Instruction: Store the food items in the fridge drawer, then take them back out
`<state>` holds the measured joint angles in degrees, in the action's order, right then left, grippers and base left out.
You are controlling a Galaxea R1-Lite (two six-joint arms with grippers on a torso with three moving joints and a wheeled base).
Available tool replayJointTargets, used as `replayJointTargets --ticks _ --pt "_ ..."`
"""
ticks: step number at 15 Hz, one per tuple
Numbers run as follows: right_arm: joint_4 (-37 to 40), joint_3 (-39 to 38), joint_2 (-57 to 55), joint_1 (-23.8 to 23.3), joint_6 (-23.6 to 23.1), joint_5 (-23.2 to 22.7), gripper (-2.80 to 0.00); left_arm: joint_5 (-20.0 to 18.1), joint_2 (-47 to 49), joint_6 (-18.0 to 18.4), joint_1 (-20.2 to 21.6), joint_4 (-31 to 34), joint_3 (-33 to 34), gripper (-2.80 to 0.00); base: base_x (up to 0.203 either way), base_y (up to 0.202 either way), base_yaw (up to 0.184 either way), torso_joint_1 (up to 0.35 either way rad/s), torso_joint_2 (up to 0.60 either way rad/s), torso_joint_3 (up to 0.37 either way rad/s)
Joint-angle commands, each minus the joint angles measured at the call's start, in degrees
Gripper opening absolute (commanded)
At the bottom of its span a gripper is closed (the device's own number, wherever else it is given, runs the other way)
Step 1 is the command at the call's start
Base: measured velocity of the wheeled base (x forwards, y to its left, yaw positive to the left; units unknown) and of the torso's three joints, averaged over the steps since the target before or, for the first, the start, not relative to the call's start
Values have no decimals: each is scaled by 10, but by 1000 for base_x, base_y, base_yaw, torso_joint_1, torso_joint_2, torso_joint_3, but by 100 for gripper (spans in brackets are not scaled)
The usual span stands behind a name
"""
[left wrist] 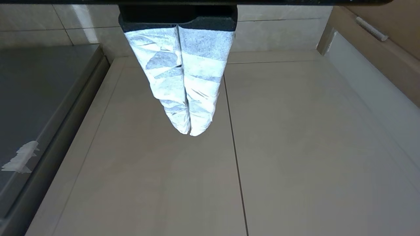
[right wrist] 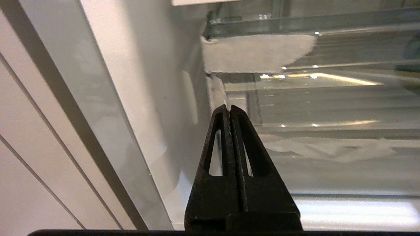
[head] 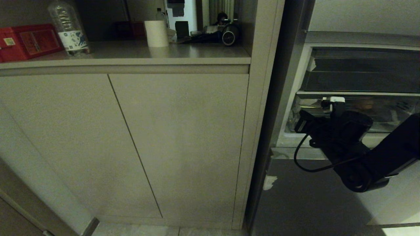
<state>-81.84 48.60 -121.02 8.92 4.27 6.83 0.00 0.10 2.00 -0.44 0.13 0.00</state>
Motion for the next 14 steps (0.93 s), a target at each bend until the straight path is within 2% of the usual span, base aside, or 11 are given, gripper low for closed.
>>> replayJointTargets --ticks 1,6,7,14 --pt "-6 -20 17 0 0 0 -280 0 0 0 0 0 0 -280 0 0 0 0 0 0" --pt "-8 -37 27 0 1 1 -280 0 0 0 0 0 0 -280 0 0 0 0 0 0" --pt "-8 -37 25 0 1 0 0 0 0 0 0 0 0 -280 0 0 0 0 0 0" --pt "-12 -3 -8 0 2 -1 0 0 0 0 0 0 0 -280 0 0 0 0 0 0"
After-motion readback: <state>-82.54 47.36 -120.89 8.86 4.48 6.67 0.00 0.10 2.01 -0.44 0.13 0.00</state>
